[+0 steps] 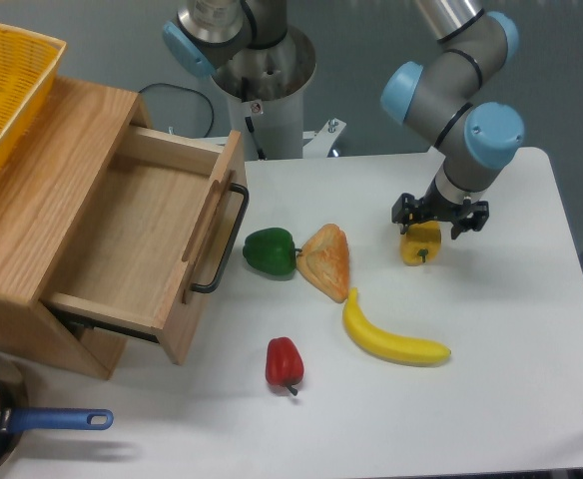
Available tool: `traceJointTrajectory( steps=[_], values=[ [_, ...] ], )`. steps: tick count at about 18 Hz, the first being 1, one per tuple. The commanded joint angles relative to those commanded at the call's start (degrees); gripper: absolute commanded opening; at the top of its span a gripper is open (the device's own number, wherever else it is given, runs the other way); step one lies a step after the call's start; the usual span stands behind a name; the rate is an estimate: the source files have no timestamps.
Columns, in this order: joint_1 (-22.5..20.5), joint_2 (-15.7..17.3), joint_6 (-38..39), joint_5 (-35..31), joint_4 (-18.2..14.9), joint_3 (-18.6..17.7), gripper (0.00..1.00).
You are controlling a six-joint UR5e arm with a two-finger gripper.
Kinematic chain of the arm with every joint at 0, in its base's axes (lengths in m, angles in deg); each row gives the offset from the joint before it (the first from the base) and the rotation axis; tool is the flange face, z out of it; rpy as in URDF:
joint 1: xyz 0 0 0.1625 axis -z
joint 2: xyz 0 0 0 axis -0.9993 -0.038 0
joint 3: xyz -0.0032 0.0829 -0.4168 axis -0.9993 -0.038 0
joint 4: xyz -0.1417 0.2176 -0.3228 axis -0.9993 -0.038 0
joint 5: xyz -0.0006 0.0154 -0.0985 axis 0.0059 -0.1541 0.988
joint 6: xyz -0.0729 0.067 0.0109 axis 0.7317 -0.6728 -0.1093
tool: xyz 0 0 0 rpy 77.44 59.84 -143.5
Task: Pick up the yellow pepper
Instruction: 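Descend onto the yellow pepper and close the gripper around it, then lift the grasped yellow pepper up off the table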
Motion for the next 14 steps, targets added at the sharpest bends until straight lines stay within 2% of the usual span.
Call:
traceJointTrajectory(
  steps=[2, 5, 7, 8, 11, 14],
  values=[
    [-0.1, 0.0, -0.3, 0.0, 0.0, 0.0, 0.80],
    [-0.1, 0.3, -0.3, -0.1, -0.1, 0.2, 0.57],
    [-0.2, 0.4, -0.5, -0.1, -0.1, 0.2, 0.52],
    [-0.2, 0.4, -0.5, -0.1, -0.2, 0.3, 0.44],
    [-0.3, 0.5, -0.7, -0.1, -0.3, 0.6, 0.38],
    [0.1, 0.7, -0.7, -0.3, -0.4, 1.6, 0.38]
  ],
)
